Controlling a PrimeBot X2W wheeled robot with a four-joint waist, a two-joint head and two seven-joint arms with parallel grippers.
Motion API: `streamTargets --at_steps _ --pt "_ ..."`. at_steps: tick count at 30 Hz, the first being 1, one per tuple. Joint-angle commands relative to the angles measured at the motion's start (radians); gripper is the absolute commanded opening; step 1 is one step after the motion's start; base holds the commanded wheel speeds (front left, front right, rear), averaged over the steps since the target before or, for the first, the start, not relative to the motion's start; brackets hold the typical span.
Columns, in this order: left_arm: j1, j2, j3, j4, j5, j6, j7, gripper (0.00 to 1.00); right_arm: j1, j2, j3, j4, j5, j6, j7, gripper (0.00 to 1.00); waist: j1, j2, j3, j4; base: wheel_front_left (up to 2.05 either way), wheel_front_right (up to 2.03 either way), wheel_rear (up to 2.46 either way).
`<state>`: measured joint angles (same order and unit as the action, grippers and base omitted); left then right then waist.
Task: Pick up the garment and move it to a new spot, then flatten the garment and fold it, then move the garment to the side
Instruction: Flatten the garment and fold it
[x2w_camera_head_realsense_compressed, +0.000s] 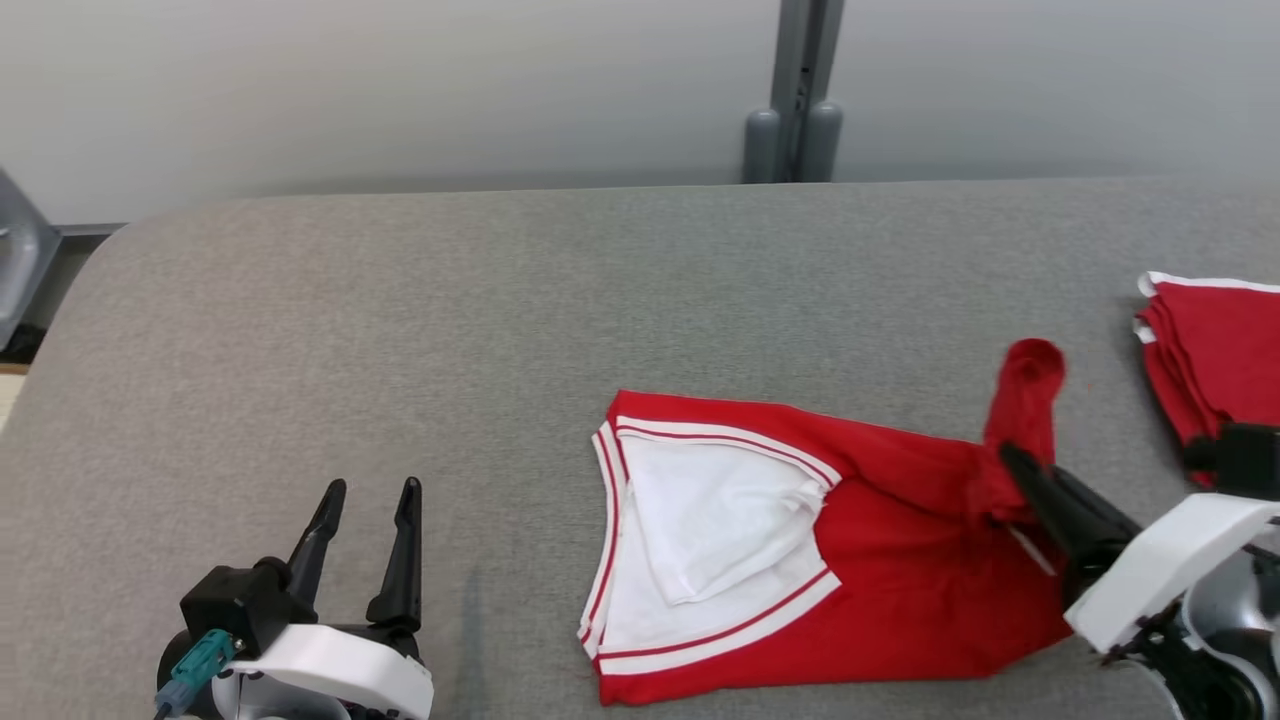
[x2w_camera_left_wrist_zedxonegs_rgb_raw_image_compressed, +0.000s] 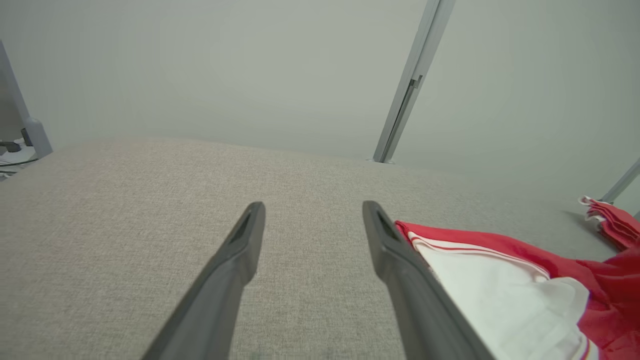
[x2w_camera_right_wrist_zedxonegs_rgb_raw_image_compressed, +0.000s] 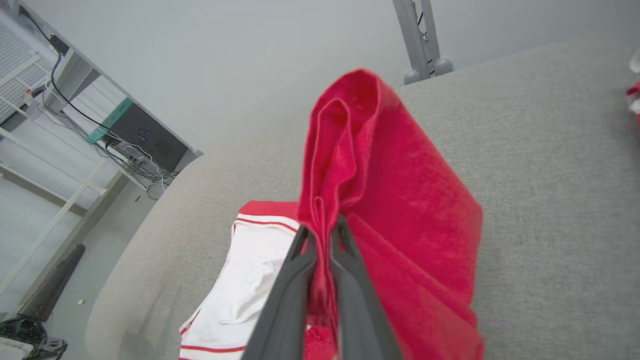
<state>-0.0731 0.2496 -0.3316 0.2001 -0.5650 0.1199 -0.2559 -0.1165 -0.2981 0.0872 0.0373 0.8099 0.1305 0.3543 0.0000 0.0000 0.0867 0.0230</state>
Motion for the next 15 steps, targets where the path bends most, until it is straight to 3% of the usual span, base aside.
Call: streamTargets --at_steps 1,8,15 --pt "-0.006 0.001 0.005 0.004 0.001 -0.004 -0.004 1.00 0.008 0.013 0.009 -0.027 0.014 0.001 0.022 0.00 0.0000 0.0000 -0.002 0.026 0.00 0.00 0.00" --pt "-0.019 -0.025 0.006 0.028 0.011 -0.025 -0.008 1.00 -0.003 0.121 0.073 -0.110 0.042 0.001 0.116 0.00 0.0000 0.0000 -0.007 0.090 0.00 0.00 0.00" --pt "-0.037 -0.049 0.007 0.048 0.023 -0.042 -0.009 1.00 -0.065 0.196 0.166 -0.038 -0.015 0.001 0.123 0.00 0.0000 0.0000 -0.004 0.117 0.00 0.00 0.00"
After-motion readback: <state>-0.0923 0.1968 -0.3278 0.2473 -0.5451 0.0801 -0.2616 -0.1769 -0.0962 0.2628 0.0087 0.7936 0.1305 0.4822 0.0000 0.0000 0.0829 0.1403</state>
